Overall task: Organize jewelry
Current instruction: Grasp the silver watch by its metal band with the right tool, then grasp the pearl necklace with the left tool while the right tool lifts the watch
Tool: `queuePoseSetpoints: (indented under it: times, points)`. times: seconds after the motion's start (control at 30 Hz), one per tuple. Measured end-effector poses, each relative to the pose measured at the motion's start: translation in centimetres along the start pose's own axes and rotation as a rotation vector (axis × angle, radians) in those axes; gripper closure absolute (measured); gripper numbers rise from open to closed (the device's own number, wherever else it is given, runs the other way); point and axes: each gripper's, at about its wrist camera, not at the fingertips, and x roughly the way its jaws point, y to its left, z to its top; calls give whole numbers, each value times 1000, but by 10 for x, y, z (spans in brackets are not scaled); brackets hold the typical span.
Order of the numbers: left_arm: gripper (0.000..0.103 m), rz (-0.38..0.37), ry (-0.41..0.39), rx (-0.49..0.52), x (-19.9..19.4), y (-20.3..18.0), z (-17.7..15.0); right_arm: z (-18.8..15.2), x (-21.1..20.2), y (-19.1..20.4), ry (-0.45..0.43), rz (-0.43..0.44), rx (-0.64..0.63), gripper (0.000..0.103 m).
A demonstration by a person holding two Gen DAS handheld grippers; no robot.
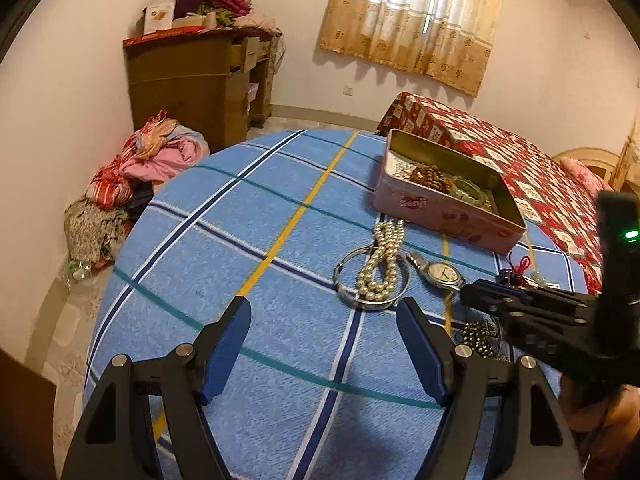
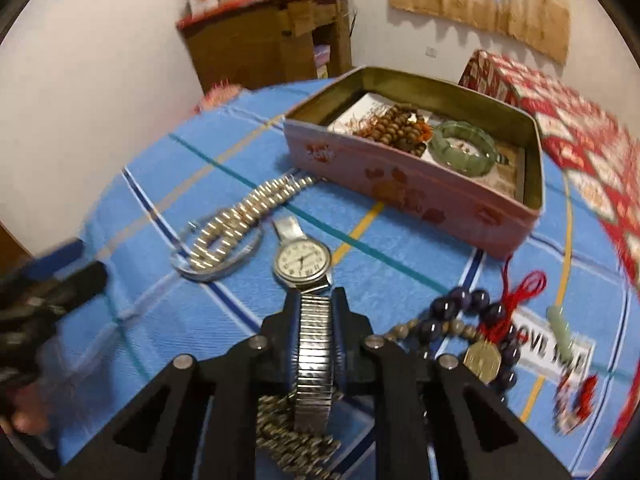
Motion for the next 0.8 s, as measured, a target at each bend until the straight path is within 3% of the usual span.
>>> queuePoseSetpoints:
  times: [0.2,0.4,0.47,0.57,0.67,0.73,0.77,0.8]
  points:
    - [28,-90,7,47,15,-14,16,-2,-56,-7,-129,75,106,85]
    - [28,-160,37,111,49,-38,39,6,-92,-14,-227,73,149,85]
    - [28,-170,59,134,63,-45,46,9,-98,-15,-248,67,149,85]
    - [30,-125,107,165,89,-55,52,10,-105,-17,-266,63,146,85]
    - [50,-111,174,170,109,-57,51,10,-106,-19,-271,66,148,85]
    - [57,-81,152,200,110,-58,50,9,-104,-23,-269,73,155,85]
    - [64,-71,146,212,110,-58,50,8,-104,-25,-269,75,159,85]
    - [77,-66,140,222,109,-57,50,8,-103,-26,-268,74,163,85]
